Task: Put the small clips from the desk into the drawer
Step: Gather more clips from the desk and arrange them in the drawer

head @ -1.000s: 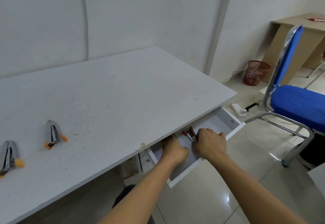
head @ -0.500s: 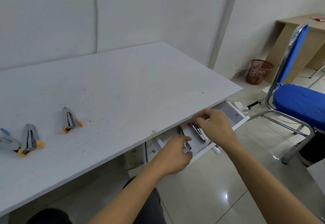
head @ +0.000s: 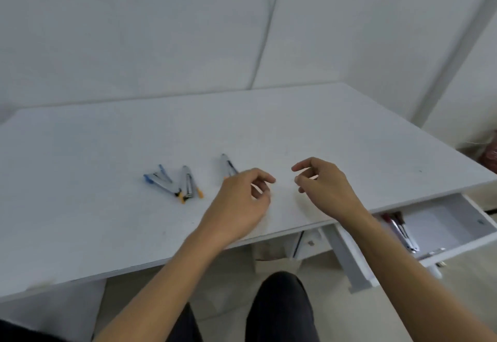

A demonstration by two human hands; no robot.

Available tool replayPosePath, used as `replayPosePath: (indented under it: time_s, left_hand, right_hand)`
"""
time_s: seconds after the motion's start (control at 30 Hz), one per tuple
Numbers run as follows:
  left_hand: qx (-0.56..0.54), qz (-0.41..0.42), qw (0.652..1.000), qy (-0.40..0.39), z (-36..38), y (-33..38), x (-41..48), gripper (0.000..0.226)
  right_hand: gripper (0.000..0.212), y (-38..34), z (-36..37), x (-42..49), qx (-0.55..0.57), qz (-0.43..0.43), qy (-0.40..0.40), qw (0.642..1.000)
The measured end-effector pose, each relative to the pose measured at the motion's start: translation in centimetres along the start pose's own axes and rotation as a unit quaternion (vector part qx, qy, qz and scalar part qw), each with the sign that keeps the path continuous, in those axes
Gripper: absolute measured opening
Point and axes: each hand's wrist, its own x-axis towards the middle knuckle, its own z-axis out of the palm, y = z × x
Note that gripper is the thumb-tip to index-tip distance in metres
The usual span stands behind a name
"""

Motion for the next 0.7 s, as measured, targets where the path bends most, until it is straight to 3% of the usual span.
replayPosePath:
  time_s: [0.13,0.27,0.4,0.6,0.7]
  left_hand:
    - [0.12,-0.091,0.986,0.07,-6.0,-4.3,0.8,0.023]
    - [0.299,-0.192,0.933,0.055,-8.7,-6.8,1.8,0.056]
    - [0.335,-0.189,0.923,0.029,-8.0,-7.7,2.3,0.054]
    - [0.418,-0.124,0.9,0.027,-6.4,-7.2,2.7,0.038]
    - [0.391,-0.096,0.915,0.024,-5.6,-6.8,2.6,0.026]
  right_hand:
    - [0.021,-2.1,5.5,1.0,-0.02,-0.016,-0.076,0.997]
    - [0.06,-4.1,10.2,1.7,-0.061,-0.016,-0.041,0.997]
    - [0.085,-6.1,13.0,2.2,-0.204,-0.013,-0.014,0.979]
    - [0.041,-6.7,12.9,3.3,-0.275,-0.036,-0.035,0.96]
    - [0.029,-6.3,11.0,3.3,-0.163,0.009,-0.085,0.983]
